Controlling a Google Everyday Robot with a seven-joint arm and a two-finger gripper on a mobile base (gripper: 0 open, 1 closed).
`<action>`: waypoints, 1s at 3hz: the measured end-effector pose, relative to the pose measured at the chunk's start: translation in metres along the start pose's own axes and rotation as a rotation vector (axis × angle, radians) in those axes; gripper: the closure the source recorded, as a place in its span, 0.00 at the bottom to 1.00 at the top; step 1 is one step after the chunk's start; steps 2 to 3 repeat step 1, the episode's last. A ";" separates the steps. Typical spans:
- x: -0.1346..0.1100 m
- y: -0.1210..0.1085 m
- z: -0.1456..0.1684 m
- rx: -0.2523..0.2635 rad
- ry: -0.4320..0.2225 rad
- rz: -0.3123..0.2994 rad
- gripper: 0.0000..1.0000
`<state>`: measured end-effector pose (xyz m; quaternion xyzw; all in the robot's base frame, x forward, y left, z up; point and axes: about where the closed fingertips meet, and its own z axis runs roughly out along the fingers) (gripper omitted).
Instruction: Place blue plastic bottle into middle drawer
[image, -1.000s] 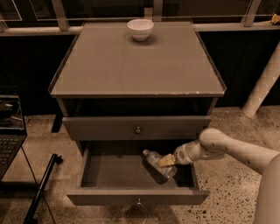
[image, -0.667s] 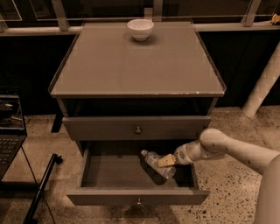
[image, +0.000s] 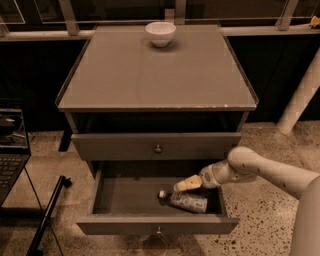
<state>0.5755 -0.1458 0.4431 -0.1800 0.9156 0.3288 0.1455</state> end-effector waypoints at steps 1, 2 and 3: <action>0.000 0.000 0.000 0.000 0.000 0.000 0.00; 0.000 0.000 0.000 0.000 0.000 0.000 0.00; 0.000 0.000 0.000 0.000 0.000 0.000 0.00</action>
Offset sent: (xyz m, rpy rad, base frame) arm 0.0000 0.0000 0.0000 0.0000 0.0000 0.0000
